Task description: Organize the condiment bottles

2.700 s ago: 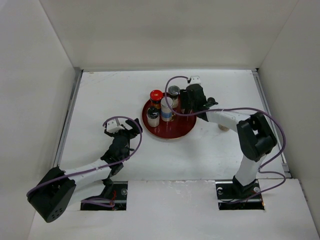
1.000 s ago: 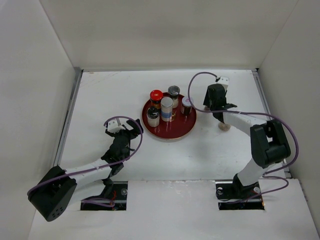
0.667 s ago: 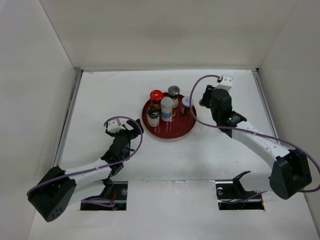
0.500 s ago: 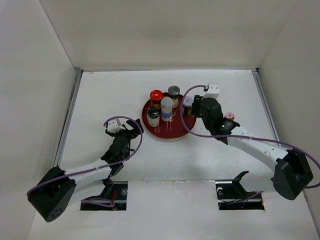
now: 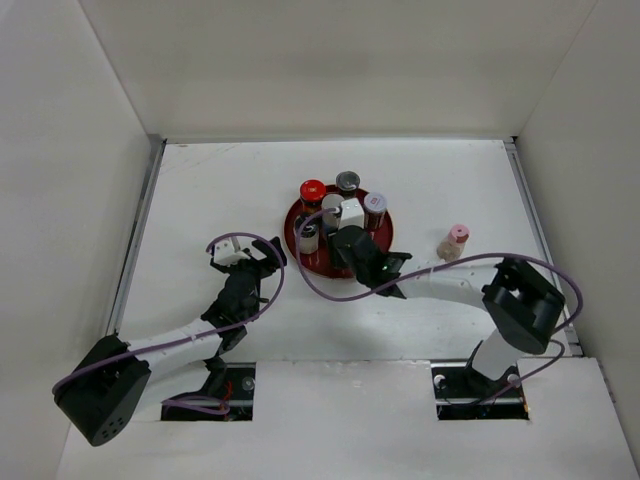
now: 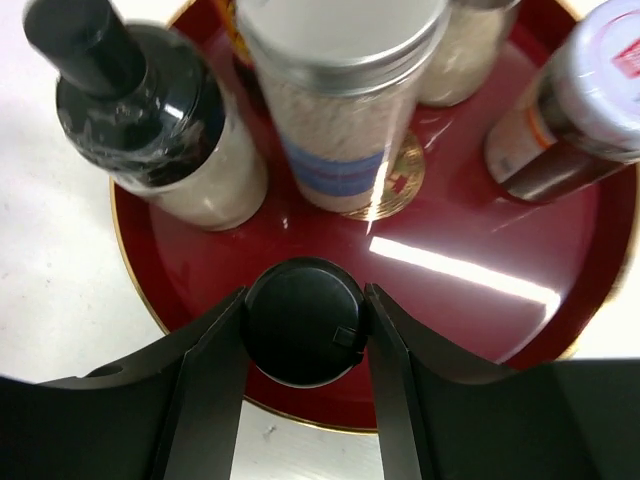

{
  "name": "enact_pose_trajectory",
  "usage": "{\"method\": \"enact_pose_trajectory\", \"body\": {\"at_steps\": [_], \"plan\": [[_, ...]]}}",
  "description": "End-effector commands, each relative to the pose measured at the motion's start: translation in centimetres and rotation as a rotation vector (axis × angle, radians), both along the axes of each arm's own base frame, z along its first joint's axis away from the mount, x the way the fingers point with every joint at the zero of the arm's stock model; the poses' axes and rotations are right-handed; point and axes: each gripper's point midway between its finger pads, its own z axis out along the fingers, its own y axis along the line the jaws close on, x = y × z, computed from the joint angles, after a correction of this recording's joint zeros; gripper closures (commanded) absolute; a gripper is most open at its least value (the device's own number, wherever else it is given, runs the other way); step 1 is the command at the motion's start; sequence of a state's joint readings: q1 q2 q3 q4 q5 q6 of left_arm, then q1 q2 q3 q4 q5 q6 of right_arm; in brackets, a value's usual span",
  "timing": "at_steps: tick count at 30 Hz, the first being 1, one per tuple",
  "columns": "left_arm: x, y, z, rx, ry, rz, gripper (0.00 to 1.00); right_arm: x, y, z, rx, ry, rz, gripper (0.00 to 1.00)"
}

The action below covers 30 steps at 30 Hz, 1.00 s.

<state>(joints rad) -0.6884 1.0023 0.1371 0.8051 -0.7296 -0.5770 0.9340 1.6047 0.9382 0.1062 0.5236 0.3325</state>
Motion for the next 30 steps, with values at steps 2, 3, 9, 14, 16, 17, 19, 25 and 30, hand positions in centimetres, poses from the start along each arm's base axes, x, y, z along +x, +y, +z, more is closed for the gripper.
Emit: {"method": "enact_pose_trajectory", "body": {"at_steps": [2, 3, 9, 14, 16, 17, 19, 25, 30], "plan": [[0.2, -0.4, 1.9, -0.057, -0.055, -0.003, 0.12, 1.5, 2.1, 2.5, 0.099, -0.089, -0.026, 0.55], [0.2, -0.4, 1.8, -0.055, -0.053, -0.006, 0.12, 1.4, 2.1, 2.1, 0.096, -0.088, -0.029, 0.54], [0.3, -0.6, 1.7, -0.057, -0.047, -0.009, 0.12, 0.9, 1.5, 2.1, 0.093, -0.095, -0.033, 0.15], [0.3, -0.6, 1.7, -0.059, -0.048, -0.009, 0.12, 0.2, -0.2, 6.4, 0.163, -0.147, -0.045, 0.07], [0.2, -0.7, 1.9, -0.064, -0.052, -0.012, 0.12, 0.7, -2.9, 8.5, 0.197, -0.187, -0.097, 0.08], [0.1, -0.8, 2.0, -0.068, -0.056, -0.017, 0.12, 1.0, -4.8, 9.0, 0.206, -0.204, -0.144, 0.10], [0.1, -0.9, 1.9, -0.069, -0.054, -0.022, 0.12, 1.8, -10.2, 9.5, 0.212, -0.247, -0.308, 0.13], [0.1, -1.4, 1.9, -0.079, -0.050, -0.033, 0.12, 1.3, -26.6, 7.8, 0.112, -0.273, -0.818, 0.08], [-0.2, -1.5, 1.9, -0.088, -0.056, -0.044, 0.12, 1.2, -31.9, 5.5, 0.036, -0.226, -0.967, 0.01]]}}
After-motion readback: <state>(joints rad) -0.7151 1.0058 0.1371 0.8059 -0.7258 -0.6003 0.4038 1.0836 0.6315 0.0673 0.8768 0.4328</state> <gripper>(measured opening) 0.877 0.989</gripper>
